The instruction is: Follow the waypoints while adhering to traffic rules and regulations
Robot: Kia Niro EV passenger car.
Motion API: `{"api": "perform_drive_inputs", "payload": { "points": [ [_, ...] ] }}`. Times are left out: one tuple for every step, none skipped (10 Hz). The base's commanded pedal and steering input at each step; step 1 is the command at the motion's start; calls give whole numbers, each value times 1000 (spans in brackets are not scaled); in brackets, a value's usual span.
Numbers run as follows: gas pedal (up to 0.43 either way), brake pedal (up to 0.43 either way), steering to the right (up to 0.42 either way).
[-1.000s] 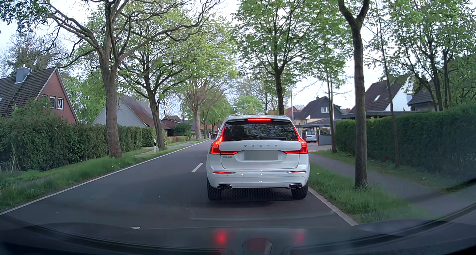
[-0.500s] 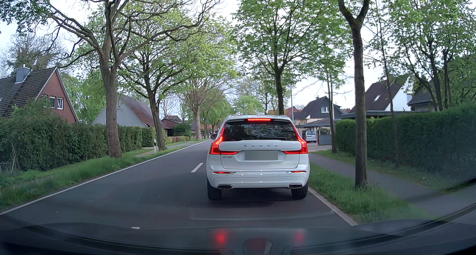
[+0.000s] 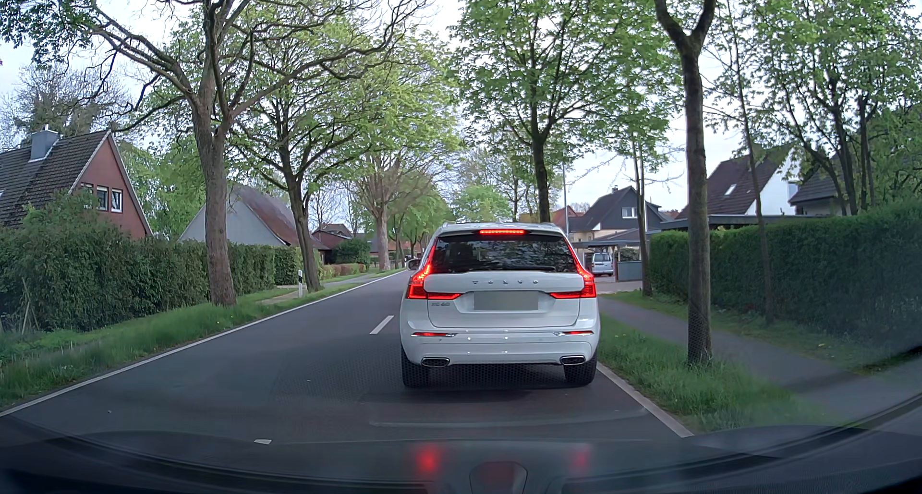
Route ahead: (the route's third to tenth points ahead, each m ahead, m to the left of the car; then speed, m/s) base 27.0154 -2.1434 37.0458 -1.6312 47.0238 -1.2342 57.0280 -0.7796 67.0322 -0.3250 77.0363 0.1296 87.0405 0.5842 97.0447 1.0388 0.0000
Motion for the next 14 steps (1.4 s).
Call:
{"api": "perform_drive_inputs", "payload": {
  "points": [
    [0, 140, -5],
    [0, 140, -5],
    [0, 140, -5],
    [0, 140, -5],
    [0, 140, -5],
    [0, 134, -5],
    [0, 140, -5],
    [0, 134, -5],
    [0, 140, -5],
    [0, 140, -5],
    [0, 134, -5],
    [0, 140, -5],
    [0, 140, -5],
    [0, 134, -5]
  ]
}}
